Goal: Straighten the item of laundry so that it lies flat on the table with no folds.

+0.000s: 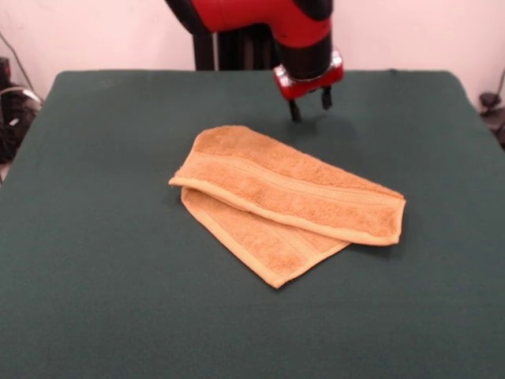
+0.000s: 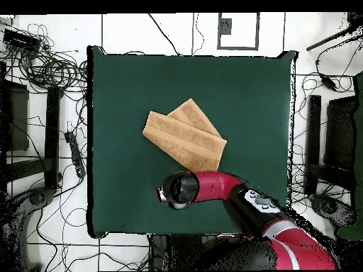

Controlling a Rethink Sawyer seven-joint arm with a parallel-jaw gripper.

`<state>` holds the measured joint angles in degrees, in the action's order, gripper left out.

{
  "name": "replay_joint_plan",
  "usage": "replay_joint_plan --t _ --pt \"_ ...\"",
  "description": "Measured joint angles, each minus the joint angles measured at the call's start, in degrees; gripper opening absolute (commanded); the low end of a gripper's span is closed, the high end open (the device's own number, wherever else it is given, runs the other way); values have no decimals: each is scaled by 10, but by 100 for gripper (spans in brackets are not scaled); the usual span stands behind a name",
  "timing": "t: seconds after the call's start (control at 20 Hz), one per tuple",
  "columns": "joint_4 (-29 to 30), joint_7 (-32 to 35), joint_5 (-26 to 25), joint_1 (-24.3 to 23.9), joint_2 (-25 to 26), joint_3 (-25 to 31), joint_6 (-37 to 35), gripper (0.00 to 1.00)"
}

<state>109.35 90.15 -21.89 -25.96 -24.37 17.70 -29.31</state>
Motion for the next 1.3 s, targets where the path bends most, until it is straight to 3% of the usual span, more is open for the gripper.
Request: replay_joint_plan --t 0.45,0.75,1.3 --pt "4 0 -15 -3 -31 -26 0 100" --pt "-25 0 -15 -7 -13 -35 -13 100" --pt "-173 0 20 44 52 -48 -246 100"
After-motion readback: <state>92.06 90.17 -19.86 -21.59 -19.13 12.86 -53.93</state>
